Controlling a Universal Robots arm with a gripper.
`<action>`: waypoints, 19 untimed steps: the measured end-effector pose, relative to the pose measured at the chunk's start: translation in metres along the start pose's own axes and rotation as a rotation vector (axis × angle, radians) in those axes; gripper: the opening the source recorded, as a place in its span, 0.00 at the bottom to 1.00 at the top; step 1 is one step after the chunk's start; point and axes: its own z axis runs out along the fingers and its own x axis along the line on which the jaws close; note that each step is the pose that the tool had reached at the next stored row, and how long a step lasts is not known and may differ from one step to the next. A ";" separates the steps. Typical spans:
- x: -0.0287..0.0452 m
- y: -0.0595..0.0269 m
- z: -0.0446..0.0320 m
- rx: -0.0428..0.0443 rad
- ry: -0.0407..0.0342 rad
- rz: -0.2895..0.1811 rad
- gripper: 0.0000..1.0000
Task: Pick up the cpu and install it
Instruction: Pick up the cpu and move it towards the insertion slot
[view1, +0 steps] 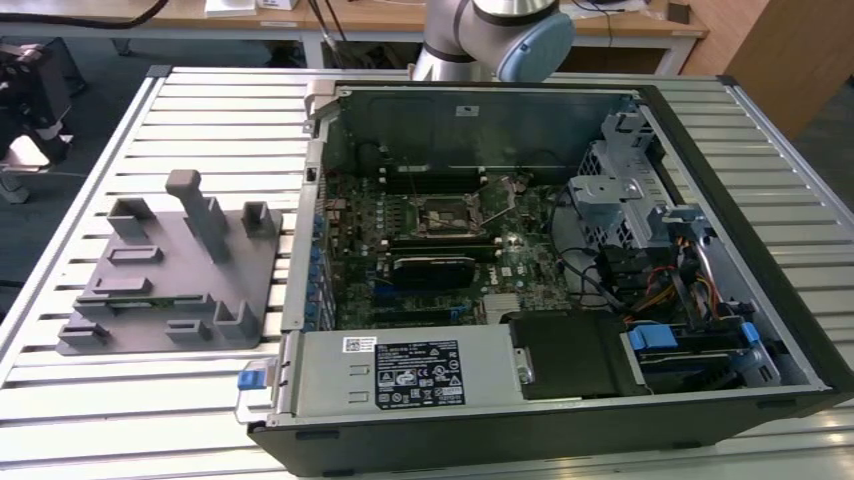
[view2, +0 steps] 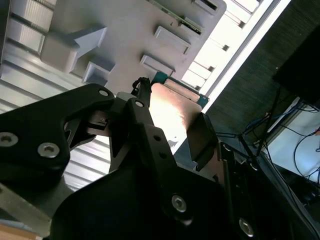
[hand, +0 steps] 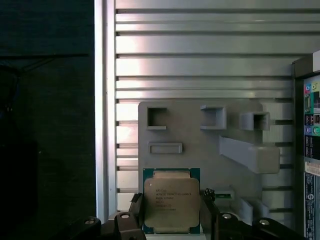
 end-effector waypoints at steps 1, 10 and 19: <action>0.0000 0.0003 -0.0024 0.0000 -0.0002 0.000 0.53; -0.0002 0.0018 -0.0263 0.0000 -0.0018 0.000 0.53; -0.0003 0.0023 -0.0379 -0.0001 -0.0027 0.001 0.53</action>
